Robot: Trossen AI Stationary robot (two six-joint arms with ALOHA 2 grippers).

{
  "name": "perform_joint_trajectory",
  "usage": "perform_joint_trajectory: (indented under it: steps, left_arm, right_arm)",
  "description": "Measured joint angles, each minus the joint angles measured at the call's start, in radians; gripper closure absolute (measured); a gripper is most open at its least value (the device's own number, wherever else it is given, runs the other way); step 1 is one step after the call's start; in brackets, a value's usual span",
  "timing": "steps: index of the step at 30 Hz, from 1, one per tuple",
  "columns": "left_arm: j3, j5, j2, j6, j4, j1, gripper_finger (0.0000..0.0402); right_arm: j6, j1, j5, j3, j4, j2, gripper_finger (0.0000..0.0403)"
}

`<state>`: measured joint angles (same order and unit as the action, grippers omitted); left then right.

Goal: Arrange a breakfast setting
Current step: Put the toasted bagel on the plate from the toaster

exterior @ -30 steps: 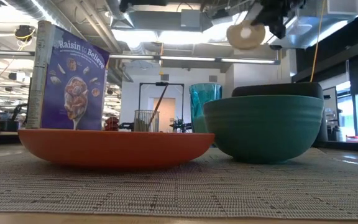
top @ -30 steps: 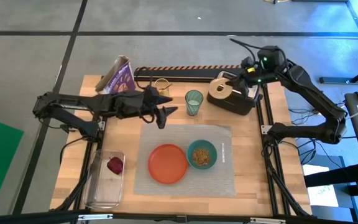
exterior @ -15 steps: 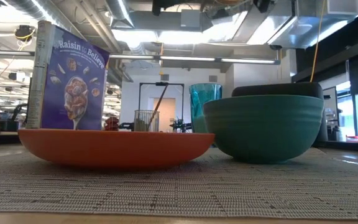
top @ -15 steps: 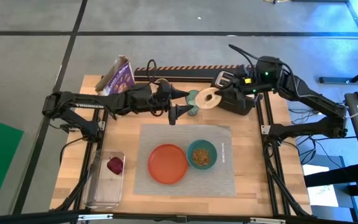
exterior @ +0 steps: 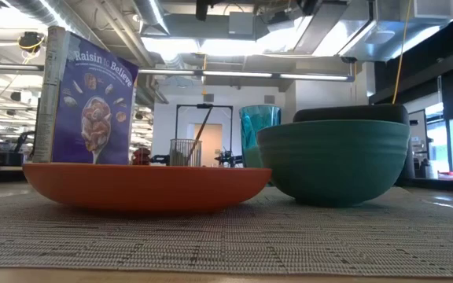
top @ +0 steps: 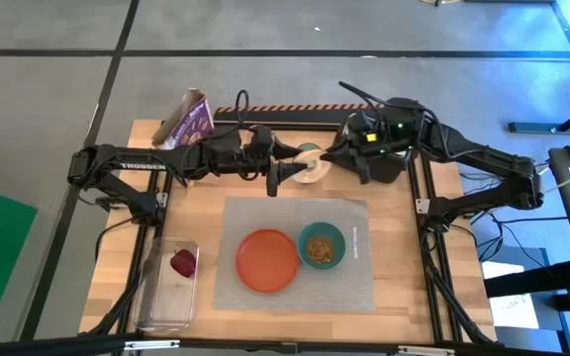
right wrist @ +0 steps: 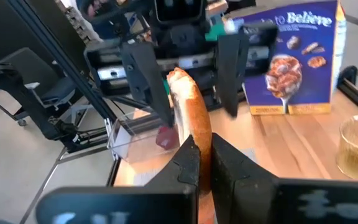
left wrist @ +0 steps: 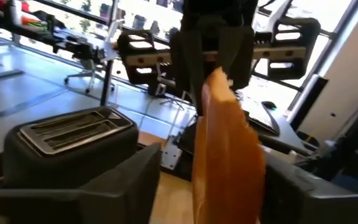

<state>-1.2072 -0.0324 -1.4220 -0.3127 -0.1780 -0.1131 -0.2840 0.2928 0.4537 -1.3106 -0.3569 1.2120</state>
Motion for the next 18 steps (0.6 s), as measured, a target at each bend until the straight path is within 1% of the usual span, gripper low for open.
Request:
perform_joint_trajectory:
  steps: [5,9,11,12,14,18]
  left_arm:
    - [0.000,0.035,0.000,-0.051,0.022,0.000,0.0278]
    - [0.000,0.085,0.000,-0.055,0.031,0.000,0.0355]
    - [0.000,0.089,0.003,-0.075,0.033,0.000,0.0383]
    - [0.000,0.091,0.003,-0.084,0.034,0.000,0.0387]
    - [0.000,0.092,0.004,-0.108,0.037,0.000,0.0382]
    - [0.000,0.105,0.005,-0.182,0.095,0.000,0.0366]
  right_arm:
    - [-0.011,0.000,0.009,0.000,0.054,0.014,0.0393]
    - [-0.028,0.000,0.014,0.000,0.054,0.014,0.0393]
    - [-0.029,0.000,0.025,0.000,0.055,0.014,0.0389]
    - [-0.031,0.000,0.026,0.000,0.056,0.014,0.0383]
    - [-0.054,0.000,0.016,0.000,0.057,0.014,0.0360]
    - [-0.097,0.002,0.008,0.001,0.066,0.007,0.0292]
